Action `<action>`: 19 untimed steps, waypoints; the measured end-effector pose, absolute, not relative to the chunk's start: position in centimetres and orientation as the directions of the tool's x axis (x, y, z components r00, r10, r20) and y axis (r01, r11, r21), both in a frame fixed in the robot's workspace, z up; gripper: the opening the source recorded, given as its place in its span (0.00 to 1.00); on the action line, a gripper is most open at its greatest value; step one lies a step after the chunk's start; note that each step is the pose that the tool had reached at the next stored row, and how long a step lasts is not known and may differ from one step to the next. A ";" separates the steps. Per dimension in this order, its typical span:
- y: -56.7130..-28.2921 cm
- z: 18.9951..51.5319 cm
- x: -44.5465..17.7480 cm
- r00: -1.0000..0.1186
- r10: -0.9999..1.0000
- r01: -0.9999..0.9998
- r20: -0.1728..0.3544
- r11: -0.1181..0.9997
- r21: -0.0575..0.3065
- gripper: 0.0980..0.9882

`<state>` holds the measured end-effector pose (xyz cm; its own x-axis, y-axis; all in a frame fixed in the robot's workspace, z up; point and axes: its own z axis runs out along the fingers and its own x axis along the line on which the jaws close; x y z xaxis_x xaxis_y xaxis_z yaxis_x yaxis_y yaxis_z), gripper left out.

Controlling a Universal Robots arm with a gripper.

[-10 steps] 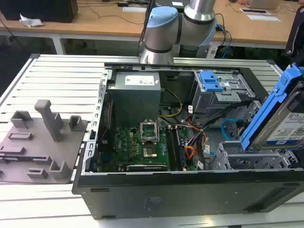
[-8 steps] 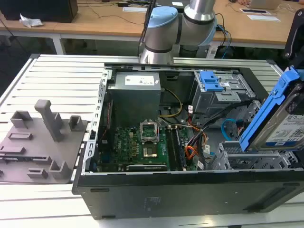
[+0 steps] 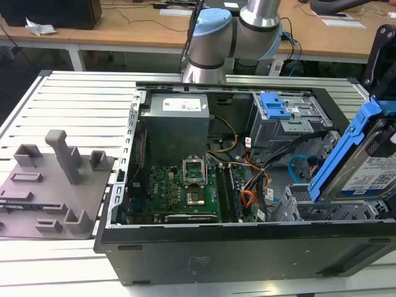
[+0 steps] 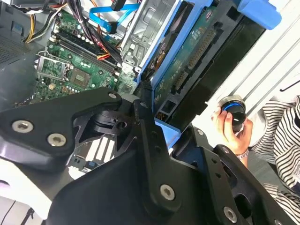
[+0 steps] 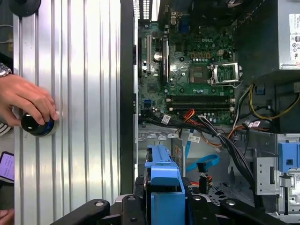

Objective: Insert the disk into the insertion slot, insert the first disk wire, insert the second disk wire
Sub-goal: 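Insert the disk into the insertion slot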

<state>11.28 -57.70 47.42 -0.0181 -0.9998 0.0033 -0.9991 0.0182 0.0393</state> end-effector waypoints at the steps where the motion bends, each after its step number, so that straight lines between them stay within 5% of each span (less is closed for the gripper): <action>1: -57.7 47.3 11.3 -0.018 -1.000 -0.999 0.003 0.018 0.039 0.30; 19: -55.0 44.0 11.0 -0.018 -1.000 -0.999 0.003 0.018 0.039 0.30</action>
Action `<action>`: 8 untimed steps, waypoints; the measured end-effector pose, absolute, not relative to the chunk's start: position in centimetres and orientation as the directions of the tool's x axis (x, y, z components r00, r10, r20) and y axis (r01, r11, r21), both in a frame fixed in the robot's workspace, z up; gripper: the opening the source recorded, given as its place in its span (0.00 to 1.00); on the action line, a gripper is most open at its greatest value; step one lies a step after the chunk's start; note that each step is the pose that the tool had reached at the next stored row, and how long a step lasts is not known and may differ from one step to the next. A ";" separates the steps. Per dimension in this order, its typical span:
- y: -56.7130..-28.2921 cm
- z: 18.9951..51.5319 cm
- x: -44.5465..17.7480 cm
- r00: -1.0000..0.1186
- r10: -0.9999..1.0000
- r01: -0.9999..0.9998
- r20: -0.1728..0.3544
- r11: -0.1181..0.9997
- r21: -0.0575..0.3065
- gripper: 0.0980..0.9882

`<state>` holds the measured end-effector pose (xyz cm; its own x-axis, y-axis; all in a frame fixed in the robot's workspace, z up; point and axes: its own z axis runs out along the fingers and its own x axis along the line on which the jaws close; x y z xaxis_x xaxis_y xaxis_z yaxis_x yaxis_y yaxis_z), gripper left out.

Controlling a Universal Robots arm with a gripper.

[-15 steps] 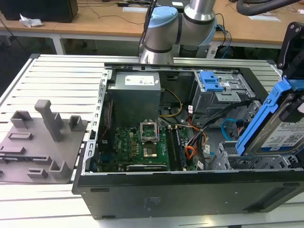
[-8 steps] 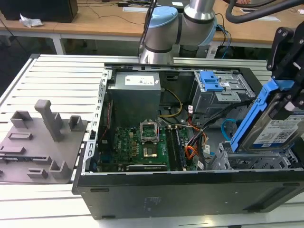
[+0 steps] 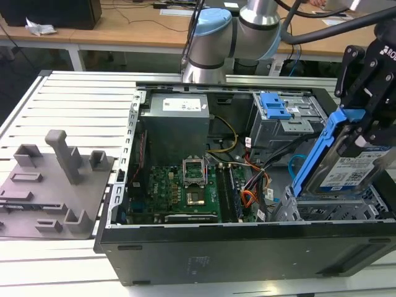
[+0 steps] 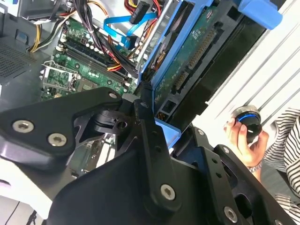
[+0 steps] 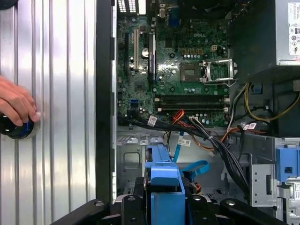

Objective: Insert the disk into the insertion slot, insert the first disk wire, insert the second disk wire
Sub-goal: 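Insert the disk into the insertion slot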

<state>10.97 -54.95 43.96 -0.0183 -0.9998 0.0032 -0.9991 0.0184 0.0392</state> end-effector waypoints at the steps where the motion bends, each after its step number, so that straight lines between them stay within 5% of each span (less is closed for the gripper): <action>1: -54.9 43.8 10.9 -0.018 -1.000 -0.999 0.003 0.018 0.039 0.30; 8: -54.9 42.4 10.9 -0.018 -1.000 -0.999 0.003 0.018 0.039 0.30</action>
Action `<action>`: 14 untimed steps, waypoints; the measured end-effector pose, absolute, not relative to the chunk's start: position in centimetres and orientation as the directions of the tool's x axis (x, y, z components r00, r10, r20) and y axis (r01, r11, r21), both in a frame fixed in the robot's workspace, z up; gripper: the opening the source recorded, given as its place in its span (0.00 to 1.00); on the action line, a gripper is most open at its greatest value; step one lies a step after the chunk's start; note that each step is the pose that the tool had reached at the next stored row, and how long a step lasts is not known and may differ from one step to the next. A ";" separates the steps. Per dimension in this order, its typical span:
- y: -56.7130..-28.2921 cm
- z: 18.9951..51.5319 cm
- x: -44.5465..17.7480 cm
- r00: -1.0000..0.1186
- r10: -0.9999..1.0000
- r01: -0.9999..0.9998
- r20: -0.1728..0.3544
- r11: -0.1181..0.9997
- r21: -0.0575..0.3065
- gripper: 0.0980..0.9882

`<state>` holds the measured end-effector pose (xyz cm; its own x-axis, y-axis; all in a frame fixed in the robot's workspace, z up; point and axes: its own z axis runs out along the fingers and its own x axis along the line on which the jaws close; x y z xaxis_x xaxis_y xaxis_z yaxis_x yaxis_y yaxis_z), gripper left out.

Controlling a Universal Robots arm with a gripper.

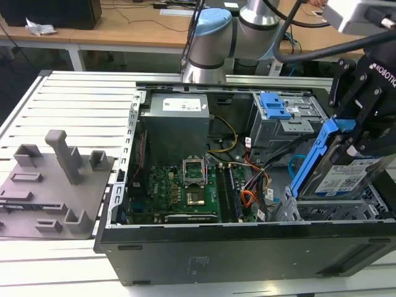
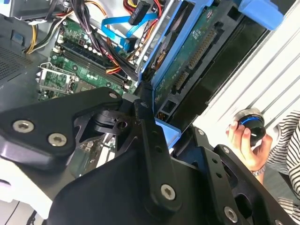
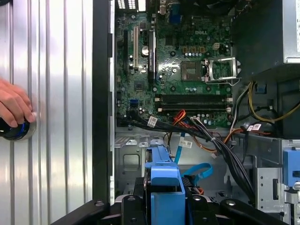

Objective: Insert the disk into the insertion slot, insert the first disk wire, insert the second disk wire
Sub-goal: 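Insert the disk into the insertion slot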

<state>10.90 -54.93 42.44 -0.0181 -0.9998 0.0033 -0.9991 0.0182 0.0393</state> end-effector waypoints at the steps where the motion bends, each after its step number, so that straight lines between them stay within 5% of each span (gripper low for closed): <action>1: -54.9 42.1 10.9 -0.018 -1.000 -0.999 0.003 0.018 0.039 0.30; 14: -54.9 38.8 10.9 -0.018 -1.000 -0.999 0.004 0.018 0.039 0.30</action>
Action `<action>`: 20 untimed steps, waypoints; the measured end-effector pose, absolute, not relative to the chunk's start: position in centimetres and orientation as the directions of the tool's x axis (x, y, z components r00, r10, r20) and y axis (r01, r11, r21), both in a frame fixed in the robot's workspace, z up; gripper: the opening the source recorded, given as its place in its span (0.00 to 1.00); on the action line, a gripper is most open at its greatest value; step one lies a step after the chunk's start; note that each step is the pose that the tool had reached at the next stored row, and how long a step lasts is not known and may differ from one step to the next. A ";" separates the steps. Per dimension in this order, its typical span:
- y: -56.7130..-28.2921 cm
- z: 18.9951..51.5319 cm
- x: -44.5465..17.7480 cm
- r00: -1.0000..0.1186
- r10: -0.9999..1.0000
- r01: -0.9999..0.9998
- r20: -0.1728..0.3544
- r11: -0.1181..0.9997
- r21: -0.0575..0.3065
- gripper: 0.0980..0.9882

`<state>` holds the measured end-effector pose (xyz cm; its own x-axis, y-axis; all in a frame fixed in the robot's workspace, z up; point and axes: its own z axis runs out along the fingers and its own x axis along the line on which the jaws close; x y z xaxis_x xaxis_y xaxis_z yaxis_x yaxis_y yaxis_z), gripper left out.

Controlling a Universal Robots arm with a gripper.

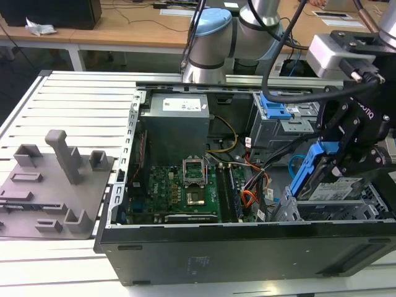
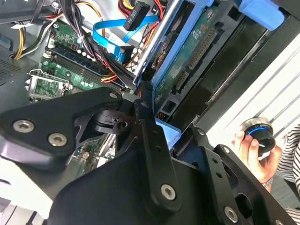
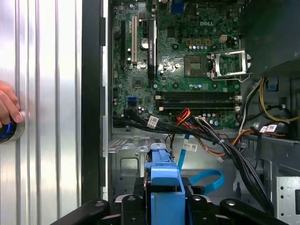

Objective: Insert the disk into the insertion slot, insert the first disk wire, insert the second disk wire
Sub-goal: 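Insert the disk into the insertion slot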

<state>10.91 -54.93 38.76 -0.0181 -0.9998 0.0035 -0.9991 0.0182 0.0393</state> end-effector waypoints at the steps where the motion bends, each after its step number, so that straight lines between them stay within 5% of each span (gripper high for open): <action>1: -54.9 38.7 10.9 -0.018 -1.000 -0.999 0.004 0.018 0.039 0.30; 12: -54.9 38.7 10.9 -0.018 -1.000 -0.999 0.003 0.018 0.039 0.37; 16: -54.9 38.6 10.9 -0.018 -1.000 -0.999 0.003 0.018 0.039 0.02; 20: -54.9 38.6 10.9 -0.018 -1.000 -0.999 0.003 0.018 0.039 0.01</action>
